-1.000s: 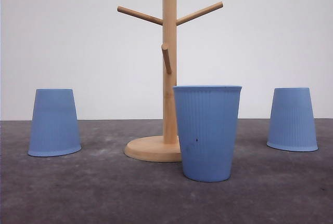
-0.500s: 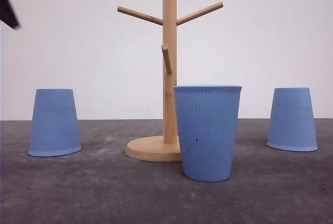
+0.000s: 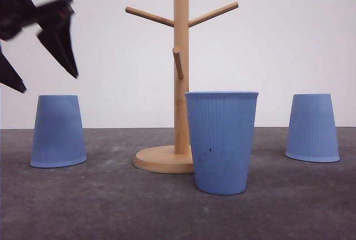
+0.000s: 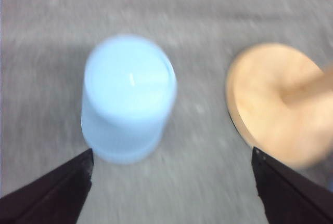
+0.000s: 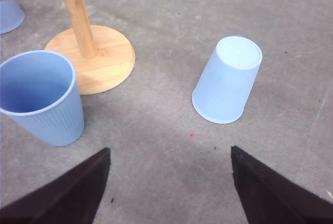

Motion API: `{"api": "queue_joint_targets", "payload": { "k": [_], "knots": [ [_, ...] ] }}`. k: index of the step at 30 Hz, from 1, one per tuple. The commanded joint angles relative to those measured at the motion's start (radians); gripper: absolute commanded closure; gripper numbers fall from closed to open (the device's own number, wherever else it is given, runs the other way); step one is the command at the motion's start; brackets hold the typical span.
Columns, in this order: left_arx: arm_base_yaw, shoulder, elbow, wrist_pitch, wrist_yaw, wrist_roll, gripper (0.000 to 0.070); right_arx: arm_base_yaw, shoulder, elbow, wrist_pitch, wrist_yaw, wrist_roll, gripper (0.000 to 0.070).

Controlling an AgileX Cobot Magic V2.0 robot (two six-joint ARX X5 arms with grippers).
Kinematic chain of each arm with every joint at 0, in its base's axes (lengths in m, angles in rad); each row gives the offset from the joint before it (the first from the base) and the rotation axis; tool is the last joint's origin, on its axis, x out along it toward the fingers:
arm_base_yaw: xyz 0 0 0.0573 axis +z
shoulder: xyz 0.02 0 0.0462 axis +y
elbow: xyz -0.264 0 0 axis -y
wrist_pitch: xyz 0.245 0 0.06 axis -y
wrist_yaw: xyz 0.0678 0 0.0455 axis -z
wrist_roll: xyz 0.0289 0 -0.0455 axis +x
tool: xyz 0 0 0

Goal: Place three cups

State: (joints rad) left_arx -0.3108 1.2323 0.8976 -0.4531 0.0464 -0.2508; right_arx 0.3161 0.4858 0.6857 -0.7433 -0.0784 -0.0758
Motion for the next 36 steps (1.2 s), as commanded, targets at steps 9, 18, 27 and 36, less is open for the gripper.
{"api": "queue_joint_targets", "payload": {
  "k": [9, 18, 27, 36],
  "knots": [
    [0.042, 0.184, 0.046, 0.16, -0.025, 0.023, 0.0102, 0.004, 0.003, 0.014, 0.01, 0.0, 0.017, 0.0232],
    [0.049, 0.272, 0.046, 0.22, -0.025, 0.049, 0.0117, 0.004, 0.003, 0.014, 0.03, 0.0, 0.018, 0.0232],
    [0.049, 0.262, 0.054, 0.178, -0.017, 0.048, 0.0281, 0.004, 0.003, 0.014, 0.062, 0.0, 0.026, 0.0232],
    [0.062, 0.112, 0.063, 0.042, 0.063, 0.008, 0.0282, 0.004, 0.003, 0.014, 0.063, 0.0, 0.039, 0.0232]
  ]
}}
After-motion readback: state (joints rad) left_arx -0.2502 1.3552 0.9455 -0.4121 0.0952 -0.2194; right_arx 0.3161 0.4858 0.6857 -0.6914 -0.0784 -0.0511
